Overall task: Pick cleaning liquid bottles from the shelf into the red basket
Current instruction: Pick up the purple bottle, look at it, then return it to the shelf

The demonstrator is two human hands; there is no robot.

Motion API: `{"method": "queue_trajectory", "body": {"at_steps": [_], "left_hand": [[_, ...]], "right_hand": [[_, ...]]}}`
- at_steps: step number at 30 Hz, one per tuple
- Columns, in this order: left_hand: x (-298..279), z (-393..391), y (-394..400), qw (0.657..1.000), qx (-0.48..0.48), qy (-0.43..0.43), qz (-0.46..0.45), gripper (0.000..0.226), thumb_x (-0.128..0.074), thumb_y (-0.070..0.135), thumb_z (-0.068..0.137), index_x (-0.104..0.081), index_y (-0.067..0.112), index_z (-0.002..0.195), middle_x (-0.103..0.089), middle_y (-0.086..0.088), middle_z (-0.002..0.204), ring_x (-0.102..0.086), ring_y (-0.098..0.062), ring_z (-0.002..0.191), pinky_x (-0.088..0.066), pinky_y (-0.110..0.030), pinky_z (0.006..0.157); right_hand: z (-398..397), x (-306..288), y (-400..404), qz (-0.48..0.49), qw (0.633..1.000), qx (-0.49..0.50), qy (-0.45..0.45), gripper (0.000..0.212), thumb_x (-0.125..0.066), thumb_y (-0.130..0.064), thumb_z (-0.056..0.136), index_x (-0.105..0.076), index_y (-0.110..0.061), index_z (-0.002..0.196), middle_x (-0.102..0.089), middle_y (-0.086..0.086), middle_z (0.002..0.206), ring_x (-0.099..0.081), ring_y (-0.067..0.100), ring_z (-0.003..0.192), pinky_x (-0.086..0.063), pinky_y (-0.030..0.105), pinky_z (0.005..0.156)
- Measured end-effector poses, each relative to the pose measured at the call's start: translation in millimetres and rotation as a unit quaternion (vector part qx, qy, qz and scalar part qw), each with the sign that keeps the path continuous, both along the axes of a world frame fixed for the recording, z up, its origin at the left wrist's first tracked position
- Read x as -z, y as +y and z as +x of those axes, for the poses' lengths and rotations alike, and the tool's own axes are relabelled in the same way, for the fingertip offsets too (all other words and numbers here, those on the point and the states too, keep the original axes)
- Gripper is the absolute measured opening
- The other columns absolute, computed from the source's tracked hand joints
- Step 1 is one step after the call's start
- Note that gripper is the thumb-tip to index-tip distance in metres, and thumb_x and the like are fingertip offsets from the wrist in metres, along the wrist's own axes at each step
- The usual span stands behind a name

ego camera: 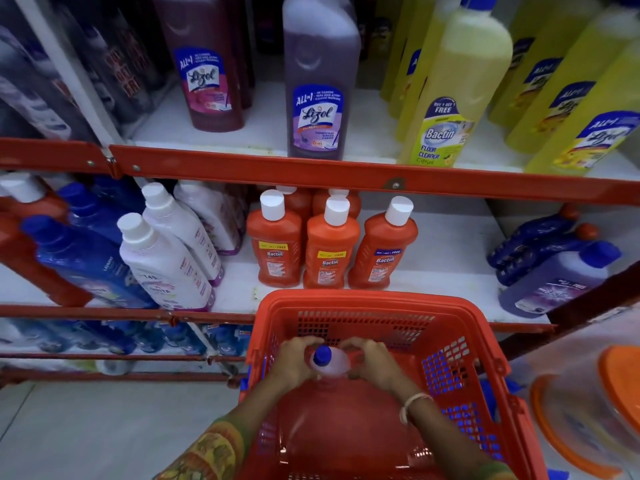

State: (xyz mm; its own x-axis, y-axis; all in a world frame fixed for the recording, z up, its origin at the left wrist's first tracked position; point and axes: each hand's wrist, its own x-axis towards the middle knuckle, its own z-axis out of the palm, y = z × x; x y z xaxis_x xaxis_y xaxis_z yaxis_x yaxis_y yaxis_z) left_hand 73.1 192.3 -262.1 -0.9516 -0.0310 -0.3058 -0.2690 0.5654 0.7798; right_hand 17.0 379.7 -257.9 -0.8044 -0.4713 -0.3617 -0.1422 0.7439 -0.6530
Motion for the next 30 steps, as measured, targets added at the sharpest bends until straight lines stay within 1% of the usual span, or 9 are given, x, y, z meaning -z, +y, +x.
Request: {"method": "queue_trajectory", "body": {"at_steps": [5, 8, 12, 15, 18, 21, 25, 27, 30], "left_hand": [[-70.8, 0.7, -26.7, 0.992, 0.0, 0.127, 0.025, 0.047, -0.075, 0.006, 0.076, -0.063, 0.015, 0.12, -0.069, 0.001, 0.112, -0.064, -0.004, 0.096, -0.05, -0.014, 0.083], [-123.1, -5.6, -51.1, 0.969, 0.003, 0.246, -0.004, 0.039, -0.073, 0.018, 0.079, -0.065, 0.022, 0.117, -0.069, 0.006, 0.113, -0.062, -0.001, 0.101, -0.047, -0.016, 0.09], [-180.2, -23.3, -77.1, 0.908, -0.04, 0.4, -0.12, 0.033, -0.064, 0.024, 0.083, -0.065, 0.021, 0.115, -0.067, 0.008, 0.114, -0.058, -0.002, 0.1, -0.037, -0.006, 0.089], [-208.6, -44.8, -91.7, 0.859, -0.075, 0.475, -0.178, 0.035, -0.058, 0.026, 0.086, -0.062, 0.019, 0.12, -0.063, 0.005, 0.122, -0.054, -0.009, 0.112, -0.038, -0.017, 0.099], [-224.5, -71.3, -106.8, 0.838, -0.11, 0.49, -0.212, 0.04, -0.054, 0.034, 0.088, -0.057, 0.017, 0.125, -0.057, -0.001, 0.129, -0.048, -0.017, 0.122, -0.035, -0.036, 0.108], [-223.9, -93.5, -118.3, 0.85, -0.132, 0.431, -0.273, 0.055, -0.033, 0.051, 0.09, -0.051, 0.019, 0.13, -0.051, -0.003, 0.138, -0.04, -0.021, 0.132, -0.019, -0.052, 0.115], [-211.7, -107.3, -131.9, 0.855, -0.108, 0.372, -0.345, 0.069, -0.01, 0.063, 0.092, -0.047, 0.023, 0.134, -0.049, -0.002, 0.143, -0.038, -0.021, 0.135, 0.009, -0.046, 0.114], [-210.4, -108.6, -134.6, 0.849, -0.096, 0.361, -0.373, 0.061, -0.014, 0.058, 0.095, -0.046, 0.025, 0.134, -0.05, -0.002, 0.142, -0.041, -0.022, 0.134, 0.011, -0.044, 0.114], [-209.8, -107.6, -135.5, 0.843, -0.088, 0.363, -0.388, 0.06, -0.016, 0.06, 0.095, -0.043, 0.025, 0.136, -0.05, -0.003, 0.141, -0.041, -0.023, 0.134, 0.004, -0.049, 0.114]], "right_hand": [[-18.3, -89.3, -2.4, -0.096, 0.992, 0.004, 0.078, 0.044, -0.08, -0.012, 0.073, -0.065, -0.022, 0.114, -0.07, -0.009, 0.108, -0.066, 0.001, 0.097, -0.048, 0.005, 0.083], [-23.4, -150.3, -16.3, -0.18, 0.972, 0.025, 0.15, 0.032, -0.078, -0.013, 0.077, -0.069, -0.025, 0.106, -0.073, -0.012, 0.1, -0.068, -0.002, 0.092, -0.05, 0.006, 0.076], [-36.0, -209.0, -36.2, -0.293, 0.922, 0.082, 0.24, 0.025, -0.075, -0.007, 0.079, -0.07, -0.017, 0.101, -0.075, -0.005, 0.094, -0.07, 0.002, 0.086, -0.051, 0.01, 0.072], [-52.4, -241.5, -49.2, -0.373, 0.879, 0.121, 0.272, 0.028, -0.074, -0.005, 0.08, -0.067, -0.012, 0.106, -0.074, 0.002, 0.098, -0.071, 0.008, 0.086, -0.053, 0.012, 0.07], [-71.2, -263.0, -67.2, -0.404, 0.849, 0.153, 0.303, 0.039, -0.077, -0.009, 0.078, -0.062, -0.014, 0.114, -0.07, 0.005, 0.108, -0.068, 0.012, 0.097, -0.053, 0.01, 0.072], [-84.4, -273.0, -88.2, -0.396, 0.843, 0.163, 0.324, 0.062, -0.082, -0.021, 0.072, -0.052, -0.02, 0.126, -0.06, 0.002, 0.124, -0.059, 0.012, 0.111, -0.053, 0.027, 0.088], [-108.5, -287.0, -109.2, -0.365, 0.857, 0.149, 0.333, 0.083, -0.083, -0.028, 0.071, -0.037, -0.023, 0.139, -0.049, -0.006, 0.135, -0.049, 0.007, 0.12, -0.046, 0.03, 0.097], [-126.6, -295.2, -116.1, -0.391, 0.877, 0.133, 0.244, 0.082, -0.085, -0.026, 0.068, -0.039, -0.019, 0.135, -0.057, -0.004, 0.126, -0.06, 0.007, 0.109, -0.053, 0.027, 0.088], [-144.0, -299.4, -124.7, -0.401, 0.902, 0.124, 0.097, 0.059, -0.085, -0.021, 0.068, -0.057, -0.004, 0.116, -0.073, 0.008, 0.103, -0.071, 0.009, 0.079, -0.058, 0.018, 0.062]]}}
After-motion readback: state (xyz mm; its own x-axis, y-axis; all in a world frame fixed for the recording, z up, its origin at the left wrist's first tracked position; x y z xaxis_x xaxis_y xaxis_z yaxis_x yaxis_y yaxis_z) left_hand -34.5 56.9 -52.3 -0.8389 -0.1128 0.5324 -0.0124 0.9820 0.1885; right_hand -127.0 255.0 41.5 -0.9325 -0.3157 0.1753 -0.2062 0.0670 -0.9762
